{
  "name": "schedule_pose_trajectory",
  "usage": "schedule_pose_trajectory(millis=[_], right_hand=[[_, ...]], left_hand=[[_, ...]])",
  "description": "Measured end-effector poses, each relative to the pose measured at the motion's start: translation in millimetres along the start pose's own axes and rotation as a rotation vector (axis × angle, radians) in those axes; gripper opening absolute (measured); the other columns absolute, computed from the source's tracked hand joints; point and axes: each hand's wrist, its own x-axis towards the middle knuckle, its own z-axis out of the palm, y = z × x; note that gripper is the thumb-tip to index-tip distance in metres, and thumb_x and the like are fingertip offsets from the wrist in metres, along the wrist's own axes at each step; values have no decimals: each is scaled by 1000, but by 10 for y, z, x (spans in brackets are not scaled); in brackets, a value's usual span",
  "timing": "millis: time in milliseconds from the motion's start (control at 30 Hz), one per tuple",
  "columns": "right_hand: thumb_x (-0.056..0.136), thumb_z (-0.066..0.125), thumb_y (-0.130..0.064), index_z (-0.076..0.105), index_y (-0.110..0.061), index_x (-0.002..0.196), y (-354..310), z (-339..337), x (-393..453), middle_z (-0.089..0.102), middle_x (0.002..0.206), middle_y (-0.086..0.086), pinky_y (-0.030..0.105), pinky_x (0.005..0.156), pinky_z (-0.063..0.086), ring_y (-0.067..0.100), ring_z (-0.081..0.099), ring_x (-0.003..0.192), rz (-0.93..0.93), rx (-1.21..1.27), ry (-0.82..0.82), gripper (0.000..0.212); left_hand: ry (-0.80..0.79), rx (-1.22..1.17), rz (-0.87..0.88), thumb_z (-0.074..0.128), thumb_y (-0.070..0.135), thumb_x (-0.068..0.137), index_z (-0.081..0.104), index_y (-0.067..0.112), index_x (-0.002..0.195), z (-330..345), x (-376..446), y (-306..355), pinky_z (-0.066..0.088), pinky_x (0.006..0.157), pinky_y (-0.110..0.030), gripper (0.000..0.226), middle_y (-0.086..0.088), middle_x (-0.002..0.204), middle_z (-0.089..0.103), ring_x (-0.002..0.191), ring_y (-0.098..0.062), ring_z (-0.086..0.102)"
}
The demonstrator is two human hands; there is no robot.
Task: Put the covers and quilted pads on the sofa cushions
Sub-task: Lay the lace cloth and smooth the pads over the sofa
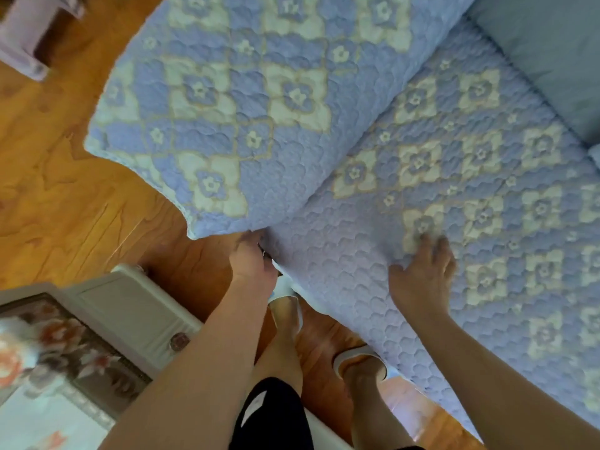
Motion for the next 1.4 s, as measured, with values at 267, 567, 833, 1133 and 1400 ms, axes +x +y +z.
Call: schedule_pose_trajectory(millis=[267, 567, 833, 1133, 1400], right_hand=[[83, 42, -31, 58, -5, 131, -1278, 493, 107, 56, 139, 11, 41, 113, 36, 27, 46, 134, -1313, -476, -86, 57], [77, 59, -41, 64, -7, 105, -1391, 1099, 110, 65, 105, 14, 43, 116, 30, 33, 54, 112, -1287, -772, 152, 45], [76, 51, -43, 72, -8, 90, -1267, 815, 191, 69, 78, 11, 39, 96, 40, 29, 60, 84, -1363, -761, 136, 43], [79, 53, -42, 67, -10, 107, -1308, 855, 299, 67, 101, 7, 40, 109, 38, 28, 57, 108, -1428, -709, 64, 46], [94, 46, -40, 51, -10, 141, -1214, 857, 338, 46, 150, 8, 44, 121, 23, 25, 35, 143, -1432, -646, 48, 56]], left_hand=[[-108, 37, 246, 48, 27, 105, 56, 29, 141, -210, 62, -376, 55, 88, -26, 37, 5, 124, 71, 112, -9, 67], [-213, -154, 396, 40, 3, 103, 48, 20, 148, -287, 387, -759, 44, 112, -36, 49, -2, 147, 53, 131, -14, 53], [-361, 354, 591, 42, 27, 86, 70, 13, 121, -342, 368, -564, 37, 113, -31, 47, -1, 130, 66, 121, -12, 58], [-531, 464, 339, 52, 19, 91, 63, 19, 84, -89, 638, -79, 45, 81, -29, 13, 3, 83, 62, 77, -12, 56], [-117, 439, 211, 33, 41, 98, 61, 21, 85, -27, 567, -253, 43, 104, -53, 37, -16, 111, 68, 108, -34, 60]])
